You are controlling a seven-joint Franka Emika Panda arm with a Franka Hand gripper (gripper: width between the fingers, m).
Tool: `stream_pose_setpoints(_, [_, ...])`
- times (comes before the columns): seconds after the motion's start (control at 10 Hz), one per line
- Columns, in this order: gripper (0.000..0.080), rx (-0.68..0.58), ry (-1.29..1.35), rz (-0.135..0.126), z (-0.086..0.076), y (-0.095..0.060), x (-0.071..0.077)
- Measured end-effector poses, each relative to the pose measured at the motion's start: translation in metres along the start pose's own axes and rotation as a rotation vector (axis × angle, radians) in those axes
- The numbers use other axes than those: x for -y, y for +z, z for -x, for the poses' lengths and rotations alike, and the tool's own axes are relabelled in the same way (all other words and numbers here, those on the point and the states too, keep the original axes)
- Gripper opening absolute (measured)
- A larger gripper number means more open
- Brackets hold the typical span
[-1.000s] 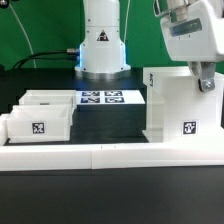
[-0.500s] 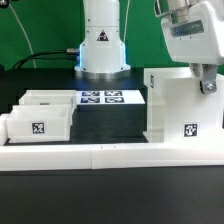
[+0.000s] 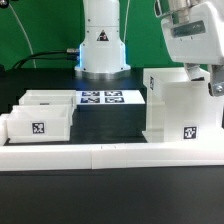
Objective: Assemble drawer
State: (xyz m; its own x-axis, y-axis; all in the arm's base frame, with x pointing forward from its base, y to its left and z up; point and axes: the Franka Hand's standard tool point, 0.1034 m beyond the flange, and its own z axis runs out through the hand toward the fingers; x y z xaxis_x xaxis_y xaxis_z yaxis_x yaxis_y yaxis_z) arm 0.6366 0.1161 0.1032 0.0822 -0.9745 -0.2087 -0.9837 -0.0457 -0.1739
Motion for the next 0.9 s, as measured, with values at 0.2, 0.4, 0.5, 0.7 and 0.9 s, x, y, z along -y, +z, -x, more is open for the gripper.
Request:
stream_pose_setpoints(0.2, [0.0633, 0.0, -0.044, 0.0, -0.001, -0.002, 0.0])
stream_pose_setpoints(0.4, [0.0649, 0.027, -0.221, 0.034, -0.006, -0.024, -0.012])
stream_pose_setpoints(0.5, [0.0649, 0.05, -0.313, 0.061, -0.008, -0.038, -0.016])
stream_pose_setpoints(0.7, [0.0649, 0.078, -0.416, 0.074, -0.017, -0.062, -0.018])
stream_pose_setpoints(0.9, [0.0649, 0.088, -0.379, 0.038, -0.019, -0.072, -0.021])
